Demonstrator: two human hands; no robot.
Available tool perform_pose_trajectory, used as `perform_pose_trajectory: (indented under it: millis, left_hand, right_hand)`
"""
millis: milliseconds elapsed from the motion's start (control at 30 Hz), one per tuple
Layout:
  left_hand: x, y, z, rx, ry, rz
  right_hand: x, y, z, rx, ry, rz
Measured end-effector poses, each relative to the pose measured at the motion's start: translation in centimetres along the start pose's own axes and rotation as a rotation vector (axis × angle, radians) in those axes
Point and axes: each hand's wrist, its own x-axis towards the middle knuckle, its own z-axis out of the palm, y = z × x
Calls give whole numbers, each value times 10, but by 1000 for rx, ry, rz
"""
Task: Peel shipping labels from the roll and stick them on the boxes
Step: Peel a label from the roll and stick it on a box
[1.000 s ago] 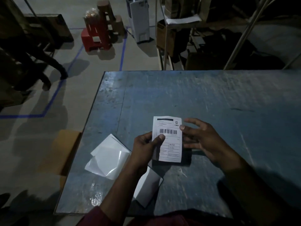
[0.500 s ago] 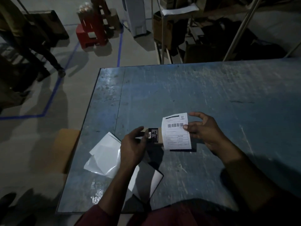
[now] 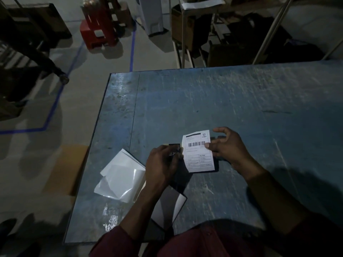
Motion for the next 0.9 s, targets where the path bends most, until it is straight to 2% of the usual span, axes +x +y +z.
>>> perform_pose_trajectory:
  millis: [400, 900]
  left_hand:
    - [13, -28, 21, 227, 39, 247]
    - [29, -38, 29, 375, -81, 323]
  right_hand:
    - [2, 7, 10, -178, 79, -39]
    - [-1, -4, 13, -322, 103, -33]
